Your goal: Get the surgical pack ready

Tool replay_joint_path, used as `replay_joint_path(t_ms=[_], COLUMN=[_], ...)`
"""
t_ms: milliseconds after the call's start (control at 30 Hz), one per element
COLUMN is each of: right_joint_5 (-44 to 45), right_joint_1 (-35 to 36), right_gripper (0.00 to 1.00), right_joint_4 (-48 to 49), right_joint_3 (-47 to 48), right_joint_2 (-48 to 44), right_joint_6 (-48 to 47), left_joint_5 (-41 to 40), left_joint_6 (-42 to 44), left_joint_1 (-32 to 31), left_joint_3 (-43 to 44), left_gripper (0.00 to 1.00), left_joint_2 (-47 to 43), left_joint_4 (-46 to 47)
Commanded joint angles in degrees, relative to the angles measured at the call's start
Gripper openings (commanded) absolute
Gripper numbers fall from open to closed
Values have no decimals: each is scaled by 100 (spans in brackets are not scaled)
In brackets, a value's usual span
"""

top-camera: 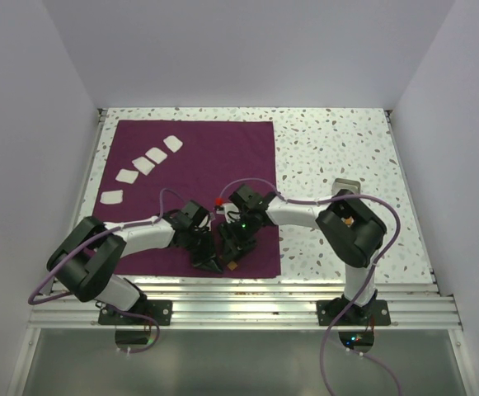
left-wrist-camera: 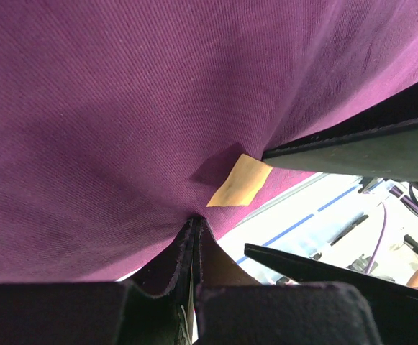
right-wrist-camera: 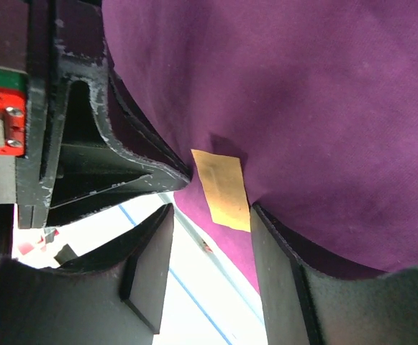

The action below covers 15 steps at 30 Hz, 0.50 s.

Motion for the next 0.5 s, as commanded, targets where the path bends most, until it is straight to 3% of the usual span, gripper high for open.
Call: replay_joint_path(t_ms=[0, 267, 467], right_joint_5=[-134, -28, -46], right_joint_1=[67, 67, 67], right_gripper=[50, 45, 35], right_joint_4=[184, 219, 333], right_joint_3=[-96, -8, -26], right_joint_2=[109, 83, 92], right_joint_6=[52, 166, 289], left_joint_5=[-127, -127, -118], left_joint_6=[-11, -2, 15], left_joint_1=[-27, -27, -27], left_joint_3=[-89, -115, -132], left_gripper=[0, 0, 0], left_joint_2=[123, 123, 97], left_joint_4=[116, 125, 107])
